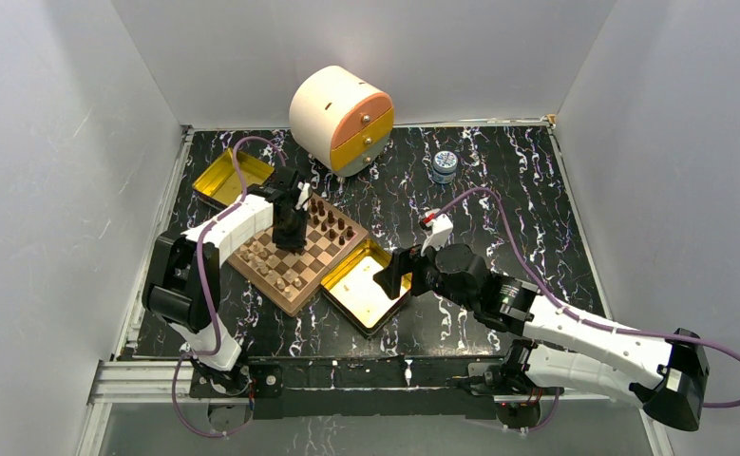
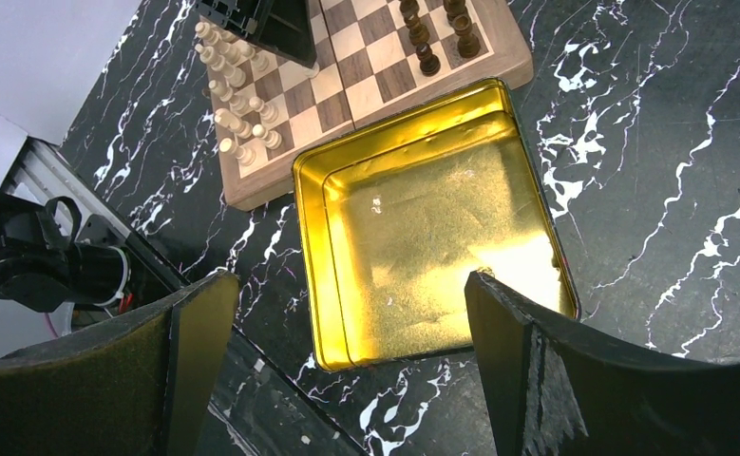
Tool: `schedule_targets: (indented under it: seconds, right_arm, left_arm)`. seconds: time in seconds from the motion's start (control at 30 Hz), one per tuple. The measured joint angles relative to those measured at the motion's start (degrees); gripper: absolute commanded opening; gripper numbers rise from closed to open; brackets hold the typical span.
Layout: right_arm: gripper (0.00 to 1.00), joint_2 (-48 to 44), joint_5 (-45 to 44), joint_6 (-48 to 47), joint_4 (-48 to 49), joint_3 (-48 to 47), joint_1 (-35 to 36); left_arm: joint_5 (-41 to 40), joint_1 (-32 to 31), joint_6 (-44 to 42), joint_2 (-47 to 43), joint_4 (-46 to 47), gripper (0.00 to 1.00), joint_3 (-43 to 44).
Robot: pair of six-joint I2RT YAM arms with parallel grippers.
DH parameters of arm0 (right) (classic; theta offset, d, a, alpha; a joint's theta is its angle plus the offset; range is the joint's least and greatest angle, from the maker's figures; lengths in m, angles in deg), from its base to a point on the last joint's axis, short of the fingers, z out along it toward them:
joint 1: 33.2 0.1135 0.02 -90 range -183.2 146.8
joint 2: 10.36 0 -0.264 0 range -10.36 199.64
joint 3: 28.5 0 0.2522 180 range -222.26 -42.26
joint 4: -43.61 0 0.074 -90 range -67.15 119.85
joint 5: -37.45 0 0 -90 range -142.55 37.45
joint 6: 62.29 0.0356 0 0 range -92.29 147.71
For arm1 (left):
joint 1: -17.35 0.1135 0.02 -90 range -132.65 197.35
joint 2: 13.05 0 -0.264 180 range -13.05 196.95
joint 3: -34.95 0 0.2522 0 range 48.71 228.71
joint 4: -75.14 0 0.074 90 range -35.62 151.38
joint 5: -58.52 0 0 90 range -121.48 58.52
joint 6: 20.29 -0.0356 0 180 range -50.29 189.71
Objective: Set up the chess pieces on the board
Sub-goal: Pick up the chess piece from the storage box, then place the chess piece on the chessboard.
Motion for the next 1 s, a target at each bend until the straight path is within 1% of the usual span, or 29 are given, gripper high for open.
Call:
schedule_targets:
  seconds: [0.13, 0.3, 0.63, 1.0]
  right_arm:
    - [0.99, 0.0, 0.3, 0.0, 0.0, 0.0, 0.0]
    - [0.99, 0.0, 0.3, 0.0, 0.0, 0.0, 0.0]
    - [0.99, 1.1, 2.0, 0.1, 0.4, 0.0, 0.0]
    - [0.99, 0.9, 2.1, 0.2, 0.4, 0.0, 0.0]
  left_arm:
    - [-0.2, -0.1, 0.0, 0.0, -0.1, 0.08, 0.0]
    - [-1.3, -0.2, 0.1, -0.1, -1.1, 0.05, 0.0]
    - [-5.0, -0.2, 1.7, -3.5, -3.8, 0.03, 0.0]
    - [-7.3, -0.2, 2.4, -3.7, -5.2, 0.03, -1.0]
